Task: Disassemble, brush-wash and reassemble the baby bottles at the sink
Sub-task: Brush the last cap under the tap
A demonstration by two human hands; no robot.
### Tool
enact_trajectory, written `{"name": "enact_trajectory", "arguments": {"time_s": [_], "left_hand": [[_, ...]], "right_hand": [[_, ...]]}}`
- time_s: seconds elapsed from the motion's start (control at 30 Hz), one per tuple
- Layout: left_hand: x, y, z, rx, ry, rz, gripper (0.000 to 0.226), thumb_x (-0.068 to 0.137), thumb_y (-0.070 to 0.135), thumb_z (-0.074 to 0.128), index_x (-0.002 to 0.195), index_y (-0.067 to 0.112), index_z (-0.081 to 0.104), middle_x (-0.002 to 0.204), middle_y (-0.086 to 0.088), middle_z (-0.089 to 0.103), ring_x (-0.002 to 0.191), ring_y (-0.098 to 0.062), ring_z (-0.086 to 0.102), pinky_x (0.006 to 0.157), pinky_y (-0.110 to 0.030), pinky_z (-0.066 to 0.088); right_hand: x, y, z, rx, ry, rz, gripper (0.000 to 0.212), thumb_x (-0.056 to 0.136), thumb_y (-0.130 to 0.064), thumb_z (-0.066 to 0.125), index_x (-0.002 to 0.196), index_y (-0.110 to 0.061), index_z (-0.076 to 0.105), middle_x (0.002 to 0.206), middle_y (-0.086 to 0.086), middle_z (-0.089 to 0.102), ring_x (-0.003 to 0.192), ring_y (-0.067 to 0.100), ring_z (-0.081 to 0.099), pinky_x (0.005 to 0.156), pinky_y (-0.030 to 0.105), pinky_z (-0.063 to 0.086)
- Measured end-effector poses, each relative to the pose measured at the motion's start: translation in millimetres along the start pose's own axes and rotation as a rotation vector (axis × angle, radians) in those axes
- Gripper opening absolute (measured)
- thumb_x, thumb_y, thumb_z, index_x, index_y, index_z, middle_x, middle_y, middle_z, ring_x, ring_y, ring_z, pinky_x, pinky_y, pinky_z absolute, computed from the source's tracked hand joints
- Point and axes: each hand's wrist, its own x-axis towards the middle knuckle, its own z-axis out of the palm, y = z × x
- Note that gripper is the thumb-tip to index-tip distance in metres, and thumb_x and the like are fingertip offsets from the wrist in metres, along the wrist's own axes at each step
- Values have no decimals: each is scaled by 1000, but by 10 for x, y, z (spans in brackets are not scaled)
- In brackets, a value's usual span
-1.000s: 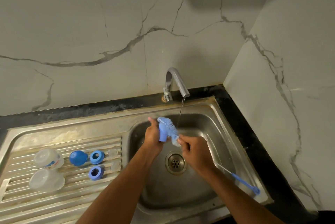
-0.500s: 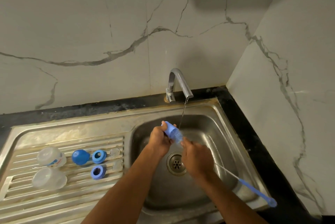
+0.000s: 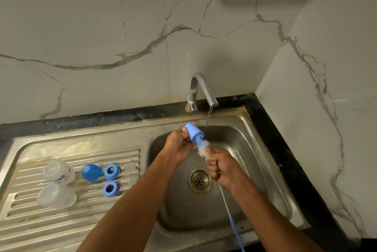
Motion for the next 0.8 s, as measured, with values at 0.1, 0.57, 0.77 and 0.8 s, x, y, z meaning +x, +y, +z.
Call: {"name": "enact_trajectory", "arguments": {"time_s": [0.1, 0.57, 0.77, 0.8], "left_hand": [[45, 24, 27, 7, 43, -22, 34, 106, 9, 37, 129, -5, 58, 104, -18, 63, 93, -27, 62, 93, -42, 52], [55, -147, -51, -41, 71, 8, 32, 104, 4, 42, 130, -7, 57, 109, -19, 66, 108, -30, 63, 106, -42, 46], [93, -15, 51, 42, 90, 7, 31, 105, 7, 41, 128, -6, 57, 103, -18, 63, 91, -25, 61, 90, -40, 51], [67, -38, 55, 44, 92, 6, 30, 104, 7, 44, 126, -6, 58, 106, -19, 63, 93, -26, 62, 93, -41, 52]], "right_hand": [[88, 116, -33, -630, 96, -247, 32, 97, -14, 61, 65, -15, 63, 50, -1, 40, 37, 7, 33, 39, 19, 30], [41, -136, -79, -150, -1, 15, 20, 100, -14, 54, 82, -9, 62, 51, -3, 31, 37, 6, 21, 37, 17, 15], [12, -65, 1, -1203, 148, -307, 23, 96, -22, 61, 79, -7, 67, 59, 11, 55, 48, 14, 46, 49, 27, 39], [-7, -96, -29, -1616, 238, -413, 20, 95, -27, 61, 82, -14, 67, 71, 8, 64, 60, 17, 57, 58, 31, 45]]}}
